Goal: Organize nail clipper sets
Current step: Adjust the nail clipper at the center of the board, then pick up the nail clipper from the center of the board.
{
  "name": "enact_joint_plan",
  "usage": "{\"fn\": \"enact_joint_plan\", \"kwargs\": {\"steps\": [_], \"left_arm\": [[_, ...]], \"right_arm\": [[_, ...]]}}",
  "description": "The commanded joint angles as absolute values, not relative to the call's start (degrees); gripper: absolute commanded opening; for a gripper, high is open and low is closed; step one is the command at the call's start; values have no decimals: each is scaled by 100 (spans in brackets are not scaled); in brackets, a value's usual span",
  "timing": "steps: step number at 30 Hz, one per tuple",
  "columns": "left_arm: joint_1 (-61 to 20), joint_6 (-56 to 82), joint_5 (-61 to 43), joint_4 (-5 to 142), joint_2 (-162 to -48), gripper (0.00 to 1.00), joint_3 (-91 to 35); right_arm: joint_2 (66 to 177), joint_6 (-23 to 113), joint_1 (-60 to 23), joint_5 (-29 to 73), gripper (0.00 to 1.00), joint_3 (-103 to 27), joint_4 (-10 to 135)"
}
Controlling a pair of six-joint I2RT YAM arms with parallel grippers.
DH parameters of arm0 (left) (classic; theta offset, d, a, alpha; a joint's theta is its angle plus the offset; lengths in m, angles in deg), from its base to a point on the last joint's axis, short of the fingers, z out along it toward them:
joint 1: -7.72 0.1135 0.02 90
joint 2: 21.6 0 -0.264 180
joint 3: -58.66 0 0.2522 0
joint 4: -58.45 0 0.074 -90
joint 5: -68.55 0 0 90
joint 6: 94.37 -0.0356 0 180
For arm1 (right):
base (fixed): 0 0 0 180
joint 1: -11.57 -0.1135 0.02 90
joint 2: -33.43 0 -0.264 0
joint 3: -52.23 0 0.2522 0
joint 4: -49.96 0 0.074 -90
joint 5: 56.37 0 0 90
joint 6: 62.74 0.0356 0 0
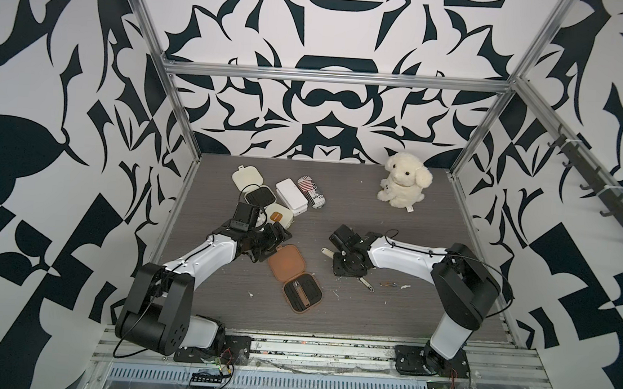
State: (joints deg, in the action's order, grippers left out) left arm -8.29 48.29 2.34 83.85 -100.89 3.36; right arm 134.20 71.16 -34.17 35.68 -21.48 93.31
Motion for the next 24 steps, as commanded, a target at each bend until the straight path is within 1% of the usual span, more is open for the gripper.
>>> {"fn": "enact_joint_plan", "kwargs": {"steps": [1,2,4,8,16,24], "left_arm": [[-800,4771,288,8373,-10167,82,429],[-801,4768,289,8373,-10176,82,425],[-801,4776,298,8355,-10185,82,430],[-801,4775,304,8355,-10172,82,423],[-795,4775,291,8373,-10145,82,447],[-795,4768,302,8364,-10200,82,412]], "right_arm": [[13235,7043,-3405,3514,51,-2136,9508],[13177,7050,-3405,3488,53,-2101,9484],[13081,7067,-3396,3463,60,-2070,9468],[13011,7094,-3385,3460,64,-2097,9495],[13278,7070,-3333,3206,67,-2347,9447],[13498,7104,-3326,3170,70,-2531,9488]]}}
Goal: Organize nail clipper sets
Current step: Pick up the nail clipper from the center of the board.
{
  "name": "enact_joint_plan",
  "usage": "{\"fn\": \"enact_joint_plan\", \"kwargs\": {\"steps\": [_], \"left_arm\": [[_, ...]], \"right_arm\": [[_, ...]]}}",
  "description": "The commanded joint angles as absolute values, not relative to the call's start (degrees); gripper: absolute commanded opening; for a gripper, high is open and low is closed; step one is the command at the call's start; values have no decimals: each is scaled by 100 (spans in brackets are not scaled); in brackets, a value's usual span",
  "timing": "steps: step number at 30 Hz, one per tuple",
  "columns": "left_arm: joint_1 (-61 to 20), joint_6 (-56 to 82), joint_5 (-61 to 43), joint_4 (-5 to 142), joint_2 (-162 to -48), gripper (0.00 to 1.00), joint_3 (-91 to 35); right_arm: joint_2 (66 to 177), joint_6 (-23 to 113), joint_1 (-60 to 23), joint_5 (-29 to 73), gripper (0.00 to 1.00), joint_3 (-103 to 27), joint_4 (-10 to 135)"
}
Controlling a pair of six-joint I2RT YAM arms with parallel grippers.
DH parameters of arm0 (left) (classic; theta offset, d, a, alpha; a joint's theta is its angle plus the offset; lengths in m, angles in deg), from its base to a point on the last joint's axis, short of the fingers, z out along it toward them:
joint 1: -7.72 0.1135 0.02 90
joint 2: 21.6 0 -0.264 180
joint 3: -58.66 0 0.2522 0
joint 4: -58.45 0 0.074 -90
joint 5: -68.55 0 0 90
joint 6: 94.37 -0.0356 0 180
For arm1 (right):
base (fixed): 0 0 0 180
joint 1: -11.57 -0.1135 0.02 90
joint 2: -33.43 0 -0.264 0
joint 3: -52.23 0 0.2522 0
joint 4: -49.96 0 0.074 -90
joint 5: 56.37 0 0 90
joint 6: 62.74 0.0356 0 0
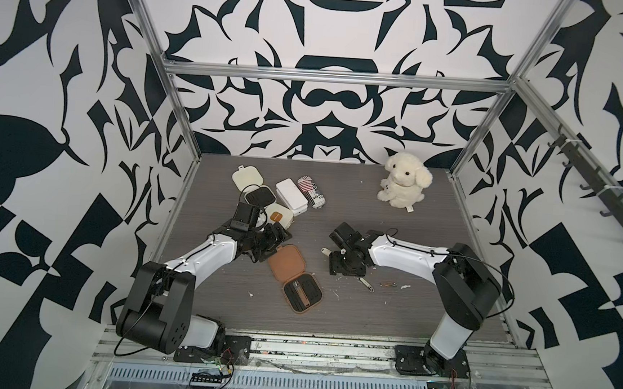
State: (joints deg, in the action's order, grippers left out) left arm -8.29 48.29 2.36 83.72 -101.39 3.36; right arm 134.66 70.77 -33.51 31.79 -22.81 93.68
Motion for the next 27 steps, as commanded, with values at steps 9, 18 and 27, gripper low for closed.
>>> {"fn": "enact_joint_plan", "kwargs": {"steps": [9,18,27], "left_arm": [[-783,4753,293,8408,-10167,82,397],[-748,4727,298,8408,-10176,82,418],[-722,4736,316,8382,-10139,82,487]], "right_arm": [[13857,6971,-3265,3283,74,-2936,9629],[14520,6521,-3246,3412,74,-3776,10132],[14600,6426,-3455,3822,56,-3819,10454]]}}
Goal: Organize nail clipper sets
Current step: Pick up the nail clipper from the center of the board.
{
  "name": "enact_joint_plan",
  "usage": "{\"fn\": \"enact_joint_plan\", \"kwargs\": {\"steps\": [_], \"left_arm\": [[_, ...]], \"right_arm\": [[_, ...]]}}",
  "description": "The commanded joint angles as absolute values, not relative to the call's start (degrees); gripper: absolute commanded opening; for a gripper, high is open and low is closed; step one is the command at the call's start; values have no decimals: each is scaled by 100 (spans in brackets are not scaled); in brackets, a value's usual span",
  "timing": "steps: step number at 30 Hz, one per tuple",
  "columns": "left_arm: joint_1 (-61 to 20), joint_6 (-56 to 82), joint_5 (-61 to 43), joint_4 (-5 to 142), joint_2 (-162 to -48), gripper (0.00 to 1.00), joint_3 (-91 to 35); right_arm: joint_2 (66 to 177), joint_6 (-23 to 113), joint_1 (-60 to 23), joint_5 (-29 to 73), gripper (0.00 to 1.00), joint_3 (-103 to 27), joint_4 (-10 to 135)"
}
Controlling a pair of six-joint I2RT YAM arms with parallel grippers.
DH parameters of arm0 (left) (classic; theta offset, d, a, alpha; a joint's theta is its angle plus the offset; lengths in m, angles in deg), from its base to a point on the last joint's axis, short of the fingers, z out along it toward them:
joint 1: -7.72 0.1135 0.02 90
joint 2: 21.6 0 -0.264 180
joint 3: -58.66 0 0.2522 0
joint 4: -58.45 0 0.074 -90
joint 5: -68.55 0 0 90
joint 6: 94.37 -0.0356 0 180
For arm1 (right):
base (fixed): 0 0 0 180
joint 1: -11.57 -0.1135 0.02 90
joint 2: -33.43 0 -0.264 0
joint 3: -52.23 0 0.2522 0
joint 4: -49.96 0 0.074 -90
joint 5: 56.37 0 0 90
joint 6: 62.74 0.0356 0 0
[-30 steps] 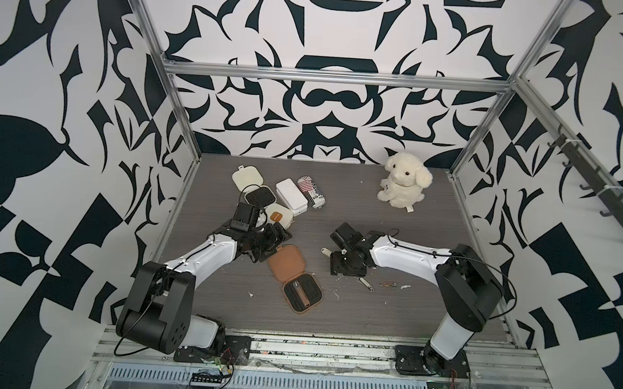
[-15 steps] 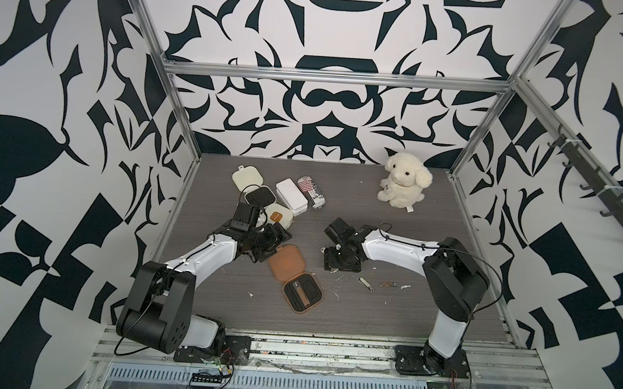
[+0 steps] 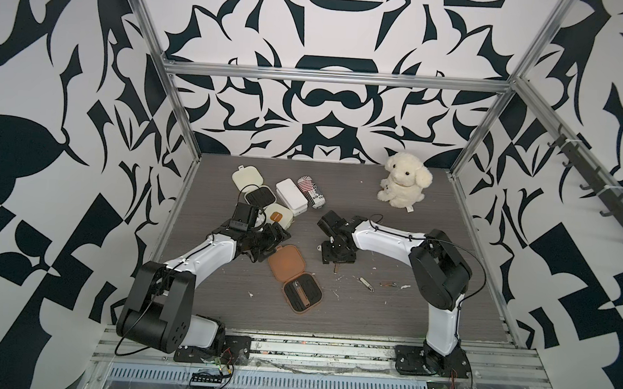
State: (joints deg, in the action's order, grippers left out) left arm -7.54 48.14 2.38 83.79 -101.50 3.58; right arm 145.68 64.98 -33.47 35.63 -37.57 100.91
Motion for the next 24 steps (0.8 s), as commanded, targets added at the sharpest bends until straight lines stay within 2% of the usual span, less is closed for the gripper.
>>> {"fn": "enact_joint_plan", "kwargs": {"steps": [1,18,22,24], "left_arm": [[-722,4734,319,8373,-10136,82,489],[-722,4755,313,8373,-10151,82,505],[-722,4764,303,8373,-10140,82,501],[-722,4761,308,8373,-10140,82,501]], "right_arm": [[14610,6420,-3466,3876,53,-3799,10484],[14670,6321,-3498,3970,18,-3747,10432],[14714,6276,-3494,3965,18,-3837,10450],[14759,6260,-3492,3995,21,-3907,10490]]}}
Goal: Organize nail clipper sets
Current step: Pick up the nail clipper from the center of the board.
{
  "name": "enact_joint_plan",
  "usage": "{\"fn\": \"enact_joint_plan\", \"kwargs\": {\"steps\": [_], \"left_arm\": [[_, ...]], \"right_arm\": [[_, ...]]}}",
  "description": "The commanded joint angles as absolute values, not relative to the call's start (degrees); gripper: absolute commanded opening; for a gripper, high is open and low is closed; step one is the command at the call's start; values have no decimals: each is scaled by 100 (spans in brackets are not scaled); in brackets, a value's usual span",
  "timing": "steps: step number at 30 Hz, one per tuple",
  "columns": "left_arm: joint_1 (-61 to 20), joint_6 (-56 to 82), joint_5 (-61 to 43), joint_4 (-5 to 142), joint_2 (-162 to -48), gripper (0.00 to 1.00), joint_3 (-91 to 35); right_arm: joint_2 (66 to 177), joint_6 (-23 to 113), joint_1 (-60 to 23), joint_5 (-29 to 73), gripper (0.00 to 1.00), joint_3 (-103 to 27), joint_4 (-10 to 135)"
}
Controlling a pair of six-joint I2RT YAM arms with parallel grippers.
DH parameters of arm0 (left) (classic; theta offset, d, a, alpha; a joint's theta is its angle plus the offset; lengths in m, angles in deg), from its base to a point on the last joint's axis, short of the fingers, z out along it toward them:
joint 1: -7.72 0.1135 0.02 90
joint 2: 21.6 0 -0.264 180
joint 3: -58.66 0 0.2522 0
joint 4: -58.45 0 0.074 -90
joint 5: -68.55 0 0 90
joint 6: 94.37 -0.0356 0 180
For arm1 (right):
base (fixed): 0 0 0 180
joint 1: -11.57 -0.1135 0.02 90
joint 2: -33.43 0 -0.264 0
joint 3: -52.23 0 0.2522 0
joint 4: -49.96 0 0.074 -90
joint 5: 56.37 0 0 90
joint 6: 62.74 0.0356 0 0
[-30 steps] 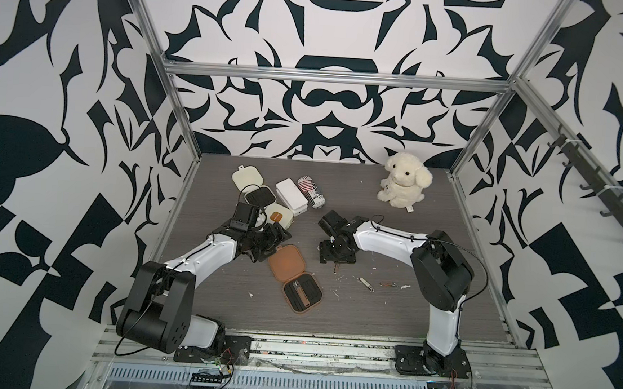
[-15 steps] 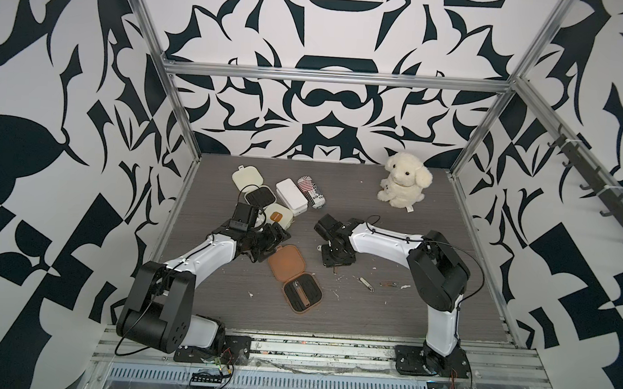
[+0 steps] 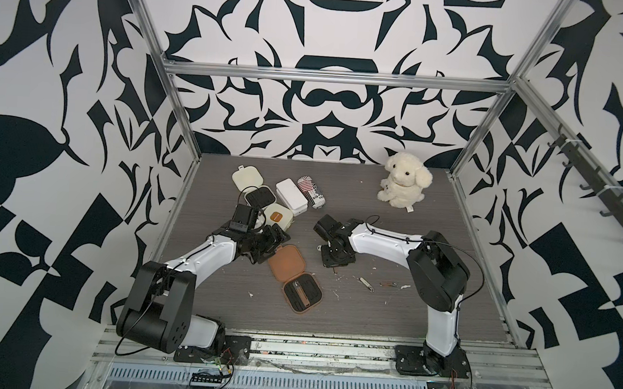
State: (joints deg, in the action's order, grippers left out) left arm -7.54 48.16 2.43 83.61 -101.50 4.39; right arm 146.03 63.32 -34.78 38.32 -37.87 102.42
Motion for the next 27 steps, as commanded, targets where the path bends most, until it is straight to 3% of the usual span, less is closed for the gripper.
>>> {"fn": "enact_joint_plan", "kwargs": {"steps": [1,11,27], "left_arm": [[-722,4759,309,8373,-10140,82,508],[-722,4755,319,8355,-10167,82,526],[-722,4749,377,8346,-10210,82,513]], "right_arm": [[14791,6259,-3492,4004,23,-3941,10507],[14936,6264,-3466,3944,26,-4015,10473],[14938,6248,-3350,3732,19,-3906,10253]]}}
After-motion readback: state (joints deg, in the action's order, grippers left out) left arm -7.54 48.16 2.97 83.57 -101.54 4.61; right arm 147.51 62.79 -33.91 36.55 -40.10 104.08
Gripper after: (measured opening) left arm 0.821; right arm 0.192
